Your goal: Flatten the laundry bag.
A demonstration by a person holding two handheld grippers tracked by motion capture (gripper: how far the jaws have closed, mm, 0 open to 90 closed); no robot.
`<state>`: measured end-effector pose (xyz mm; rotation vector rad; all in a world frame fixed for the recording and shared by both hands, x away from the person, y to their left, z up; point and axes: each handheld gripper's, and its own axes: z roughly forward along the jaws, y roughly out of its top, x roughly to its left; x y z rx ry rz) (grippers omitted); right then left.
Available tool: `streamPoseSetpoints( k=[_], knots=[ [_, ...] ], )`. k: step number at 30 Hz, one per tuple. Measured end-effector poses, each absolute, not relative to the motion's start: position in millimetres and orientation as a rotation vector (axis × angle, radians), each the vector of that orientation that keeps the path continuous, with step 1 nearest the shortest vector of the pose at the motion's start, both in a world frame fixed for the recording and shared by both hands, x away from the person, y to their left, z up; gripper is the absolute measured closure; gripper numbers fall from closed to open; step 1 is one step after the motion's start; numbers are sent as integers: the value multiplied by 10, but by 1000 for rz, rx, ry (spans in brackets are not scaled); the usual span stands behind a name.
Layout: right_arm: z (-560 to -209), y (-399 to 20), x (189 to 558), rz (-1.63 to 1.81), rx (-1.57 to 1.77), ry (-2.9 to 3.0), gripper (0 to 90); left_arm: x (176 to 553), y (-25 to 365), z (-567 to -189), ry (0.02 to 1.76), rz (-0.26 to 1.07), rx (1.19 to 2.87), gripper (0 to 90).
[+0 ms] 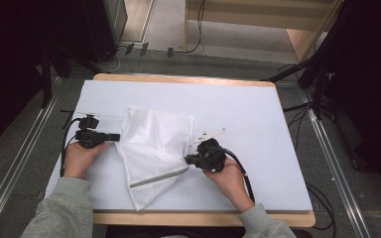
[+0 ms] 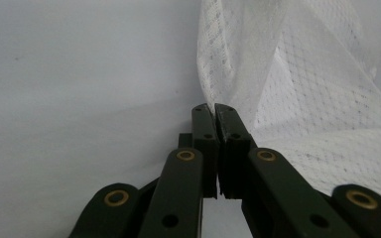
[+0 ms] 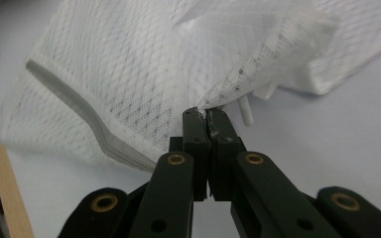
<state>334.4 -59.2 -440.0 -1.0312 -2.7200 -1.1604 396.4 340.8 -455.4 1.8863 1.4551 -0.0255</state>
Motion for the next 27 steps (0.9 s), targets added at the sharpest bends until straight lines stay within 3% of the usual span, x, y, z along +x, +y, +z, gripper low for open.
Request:
streamPoseSetpoints(
  k=[4,13,27],
  knots=[
    [-4409,-590,3351,-1167,-1020,-2733,787,3940,3423,-4509,1436,-1,1883,810],
    [-4264,-917,3457,-1266,-1095,-2706,666,3824,3395,-4383,1387,19,1875,618],
    [-4354,-950,3869,-1251,-1195,-2705,673,3498,3318,-4240,1355,34,1915,545]
  ],
)
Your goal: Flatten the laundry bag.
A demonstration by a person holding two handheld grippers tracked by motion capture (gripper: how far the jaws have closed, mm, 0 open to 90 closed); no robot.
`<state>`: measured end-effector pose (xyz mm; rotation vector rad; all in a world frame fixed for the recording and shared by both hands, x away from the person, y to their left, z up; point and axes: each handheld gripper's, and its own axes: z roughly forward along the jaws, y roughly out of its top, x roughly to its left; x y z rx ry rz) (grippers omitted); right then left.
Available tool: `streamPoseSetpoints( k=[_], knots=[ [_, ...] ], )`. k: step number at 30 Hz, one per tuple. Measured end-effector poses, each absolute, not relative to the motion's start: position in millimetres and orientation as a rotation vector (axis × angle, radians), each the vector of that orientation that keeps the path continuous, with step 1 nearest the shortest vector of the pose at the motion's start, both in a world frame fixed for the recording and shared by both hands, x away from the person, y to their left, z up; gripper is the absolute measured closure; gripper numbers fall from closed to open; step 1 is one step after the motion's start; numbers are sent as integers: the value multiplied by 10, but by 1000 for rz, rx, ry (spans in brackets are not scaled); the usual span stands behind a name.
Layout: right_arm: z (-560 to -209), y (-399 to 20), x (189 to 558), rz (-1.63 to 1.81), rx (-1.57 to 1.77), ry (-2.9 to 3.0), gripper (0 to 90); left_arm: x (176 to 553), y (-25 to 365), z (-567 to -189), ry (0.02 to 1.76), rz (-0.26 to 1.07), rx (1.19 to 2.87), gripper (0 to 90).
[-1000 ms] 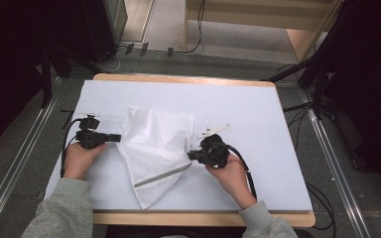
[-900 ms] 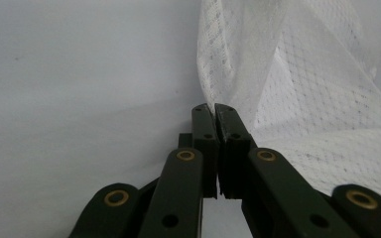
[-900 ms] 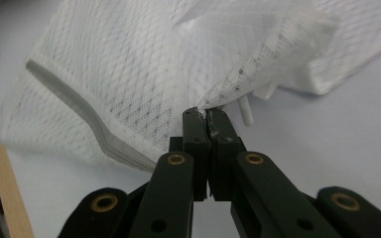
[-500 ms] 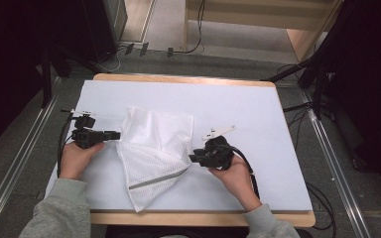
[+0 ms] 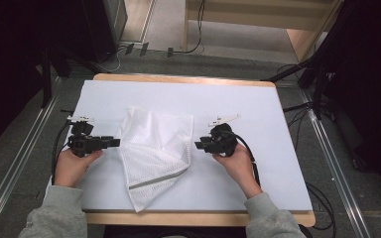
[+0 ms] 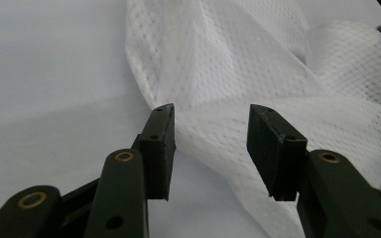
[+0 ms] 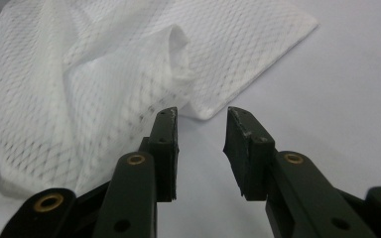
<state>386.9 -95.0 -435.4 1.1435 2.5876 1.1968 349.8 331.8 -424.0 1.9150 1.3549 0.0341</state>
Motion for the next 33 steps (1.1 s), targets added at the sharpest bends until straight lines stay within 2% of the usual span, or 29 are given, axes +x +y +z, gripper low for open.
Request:
streamPoseSetpoints(
  k=[13,24,27,30,33],
  knots=[
    [-4543,-720,4248,1125,1181,2585,612,3128,3200,-4265,1352,16,1962,514],
    [-4657,-561,4355,1101,1173,2569,581,3113,3067,-4428,1392,-44,1988,527],
    [-4662,-540,4337,1090,1165,2560,597,3139,2995,-4478,1389,-81,2022,573],
    [-4661,-514,4314,1060,1140,2546,640,3166,2966,-4499,1386,-86,2021,666],
    [-4665,-483,4290,1010,1077,2520,739,3194,2984,-4517,1384,-95,2027,776]
  ],
)
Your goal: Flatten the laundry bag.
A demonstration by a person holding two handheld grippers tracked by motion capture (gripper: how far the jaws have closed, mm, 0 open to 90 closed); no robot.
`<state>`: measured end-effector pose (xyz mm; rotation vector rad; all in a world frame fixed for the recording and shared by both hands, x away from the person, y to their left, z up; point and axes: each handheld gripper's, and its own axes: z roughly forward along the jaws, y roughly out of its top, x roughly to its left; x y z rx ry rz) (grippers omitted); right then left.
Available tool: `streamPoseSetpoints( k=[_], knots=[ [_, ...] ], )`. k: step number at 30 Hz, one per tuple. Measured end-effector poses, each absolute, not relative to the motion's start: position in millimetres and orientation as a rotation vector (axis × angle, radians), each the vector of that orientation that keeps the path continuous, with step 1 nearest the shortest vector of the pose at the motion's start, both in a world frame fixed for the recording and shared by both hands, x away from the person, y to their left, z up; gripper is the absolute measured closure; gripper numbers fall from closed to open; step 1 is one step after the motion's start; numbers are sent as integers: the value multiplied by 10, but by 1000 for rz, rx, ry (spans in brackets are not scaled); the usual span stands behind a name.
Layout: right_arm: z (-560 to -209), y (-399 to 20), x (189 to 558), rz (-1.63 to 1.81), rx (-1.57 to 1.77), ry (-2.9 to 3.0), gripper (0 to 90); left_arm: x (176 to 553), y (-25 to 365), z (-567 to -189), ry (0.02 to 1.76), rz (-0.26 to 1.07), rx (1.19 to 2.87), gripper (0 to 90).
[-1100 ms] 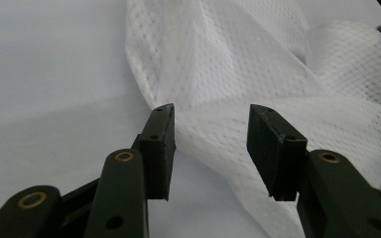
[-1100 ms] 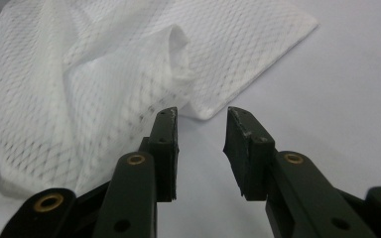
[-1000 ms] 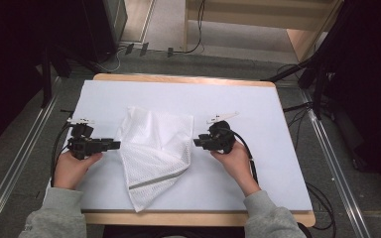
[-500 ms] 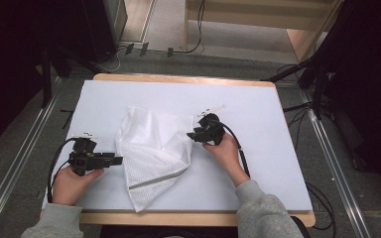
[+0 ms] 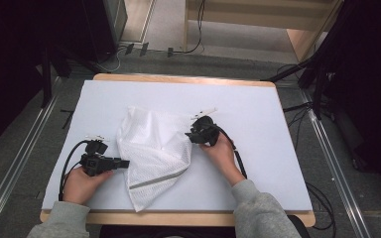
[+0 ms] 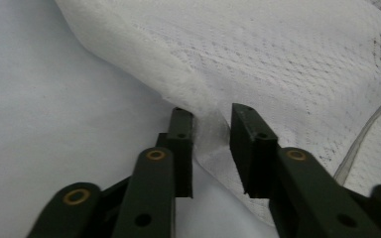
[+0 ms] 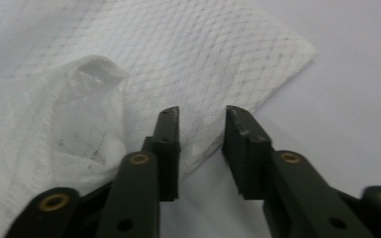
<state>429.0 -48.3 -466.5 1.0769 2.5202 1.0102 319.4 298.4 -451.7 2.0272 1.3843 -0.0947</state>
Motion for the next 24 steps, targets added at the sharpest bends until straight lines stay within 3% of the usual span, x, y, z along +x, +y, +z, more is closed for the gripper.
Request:
streamPoseSetpoints(
  k=[3,6,14,24],
  knots=[
    [-4668,-481,4292,1029,1099,2524,815,3217,3003,-4529,1382,-111,2038,876],
    [-4667,-485,4304,1049,1113,2542,886,3225,3020,-4494,1373,-110,2048,900],
    [-4584,-576,4346,1053,1168,2553,894,3232,3216,-4392,1383,-72,1969,900],
    [-4359,-977,4429,1125,1249,2457,900,3406,3276,-4412,1406,-60,1933,900]
  ],
)
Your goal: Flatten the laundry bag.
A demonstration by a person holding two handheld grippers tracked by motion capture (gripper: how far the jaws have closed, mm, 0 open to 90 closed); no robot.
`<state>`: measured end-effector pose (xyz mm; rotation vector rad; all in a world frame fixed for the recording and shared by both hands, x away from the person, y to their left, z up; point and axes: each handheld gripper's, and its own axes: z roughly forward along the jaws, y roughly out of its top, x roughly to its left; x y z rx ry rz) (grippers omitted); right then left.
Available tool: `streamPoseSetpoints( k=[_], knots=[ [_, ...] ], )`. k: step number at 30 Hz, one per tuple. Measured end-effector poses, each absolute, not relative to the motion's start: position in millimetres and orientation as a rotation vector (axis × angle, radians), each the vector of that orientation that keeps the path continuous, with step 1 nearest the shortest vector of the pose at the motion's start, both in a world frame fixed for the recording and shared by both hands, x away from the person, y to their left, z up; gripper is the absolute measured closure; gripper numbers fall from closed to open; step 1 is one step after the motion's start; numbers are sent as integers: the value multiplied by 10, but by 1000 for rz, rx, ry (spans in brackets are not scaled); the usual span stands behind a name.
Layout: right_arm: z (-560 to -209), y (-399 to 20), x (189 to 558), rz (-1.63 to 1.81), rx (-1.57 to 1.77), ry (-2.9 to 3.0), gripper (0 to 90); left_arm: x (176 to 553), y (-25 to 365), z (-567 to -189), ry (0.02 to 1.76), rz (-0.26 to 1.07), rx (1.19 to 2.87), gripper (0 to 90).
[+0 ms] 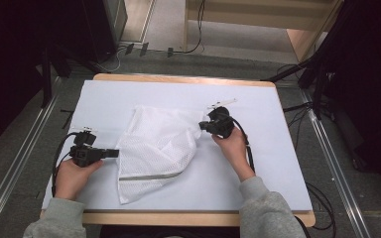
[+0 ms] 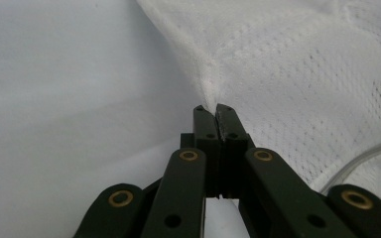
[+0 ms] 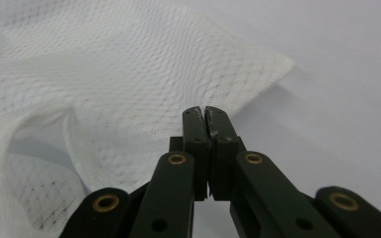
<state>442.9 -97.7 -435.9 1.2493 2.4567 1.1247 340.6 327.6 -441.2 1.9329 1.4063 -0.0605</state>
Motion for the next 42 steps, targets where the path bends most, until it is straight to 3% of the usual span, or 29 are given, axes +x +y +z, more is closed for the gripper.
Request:
streamPoseSetpoints(
  k=[11,18,23,42],
  knots=[
    [-4395,-1115,4499,1116,1310,2410,886,3733,3236,-4542,1430,-34,1934,885],
    [-4395,-1107,4471,1132,1305,2437,713,3652,3298,-4449,1394,-18,1908,707],
    [-4302,-1148,4344,1168,1258,2447,690,3547,3240,-4334,1350,17,1915,592],
    [-4260,-1268,3626,1243,1168,2497,699,3420,2645,-4078,1137,19,2009,567]
  ],
)
